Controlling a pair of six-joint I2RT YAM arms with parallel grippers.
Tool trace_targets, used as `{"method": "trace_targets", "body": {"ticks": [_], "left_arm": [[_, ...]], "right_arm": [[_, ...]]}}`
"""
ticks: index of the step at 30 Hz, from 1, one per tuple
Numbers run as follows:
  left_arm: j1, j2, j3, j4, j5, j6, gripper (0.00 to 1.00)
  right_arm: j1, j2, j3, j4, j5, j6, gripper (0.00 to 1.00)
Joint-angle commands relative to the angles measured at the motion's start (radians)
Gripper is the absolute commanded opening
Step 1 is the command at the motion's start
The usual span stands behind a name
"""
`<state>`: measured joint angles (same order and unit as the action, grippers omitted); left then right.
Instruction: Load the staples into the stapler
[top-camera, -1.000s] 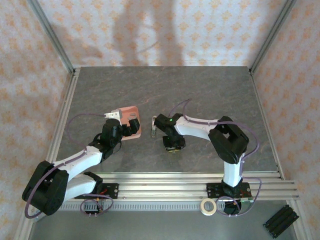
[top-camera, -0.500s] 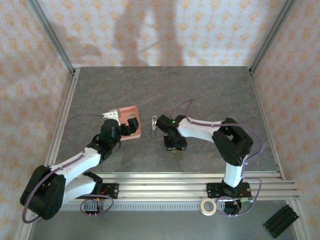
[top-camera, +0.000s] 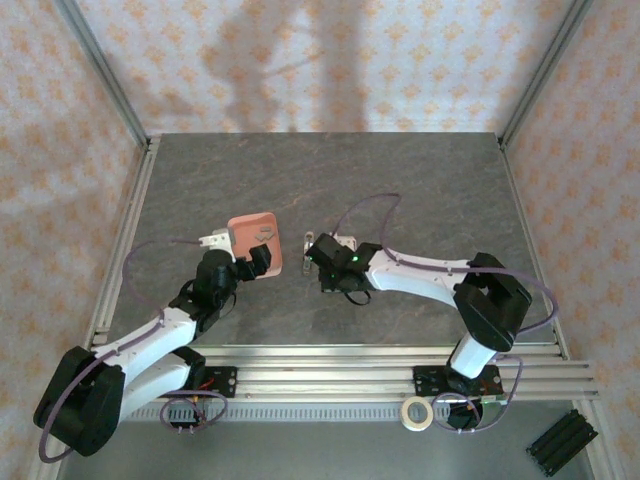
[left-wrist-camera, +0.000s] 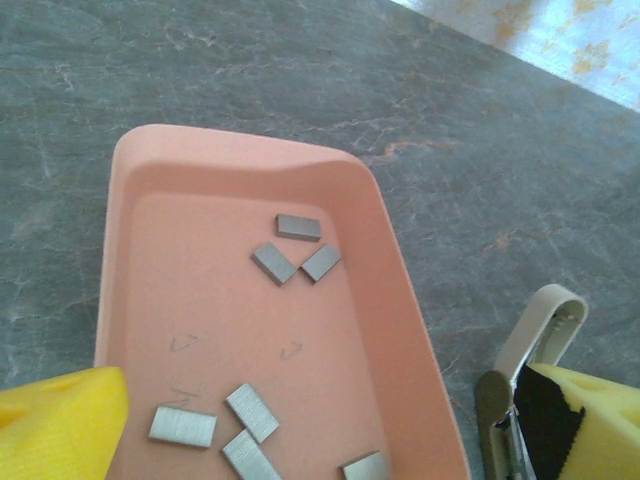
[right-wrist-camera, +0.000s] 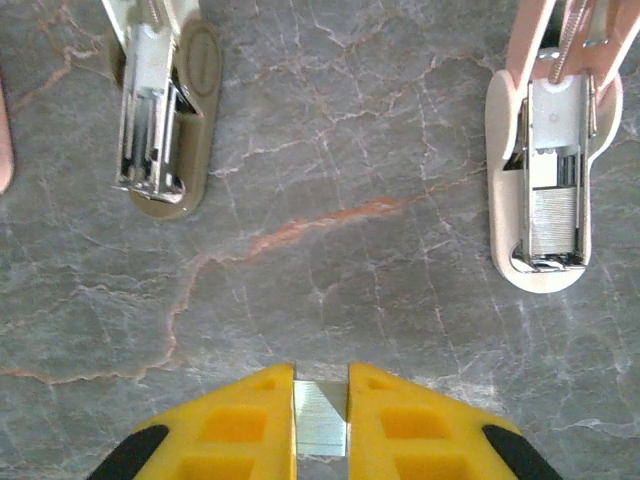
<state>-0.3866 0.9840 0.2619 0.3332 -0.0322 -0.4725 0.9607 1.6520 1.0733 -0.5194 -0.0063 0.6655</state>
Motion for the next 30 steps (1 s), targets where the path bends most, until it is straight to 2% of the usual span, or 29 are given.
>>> {"method": "trace_targets", "body": {"ticks": [1, 13, 30], "left_arm": [[-0.002, -0.003, -0.009, 0.012, -0.034, 0.040, 1.00], [0.028, 0.057, -0.010, 0.035, 0.009, 0.068, 1.00], [0.095, 0.013, -0.047, 0.031, -0.057, 0.109, 1.00]], "right_arm": [[0.009, -0.004, 0.033, 0.039, 0.088, 0.045, 0.17], [0.040, 0.068, 0.106, 0.081, 0.124, 0.095, 0.17], [0.041, 0.250, 0.318, -0.022, 0.142, 0.077, 0.17]]}}
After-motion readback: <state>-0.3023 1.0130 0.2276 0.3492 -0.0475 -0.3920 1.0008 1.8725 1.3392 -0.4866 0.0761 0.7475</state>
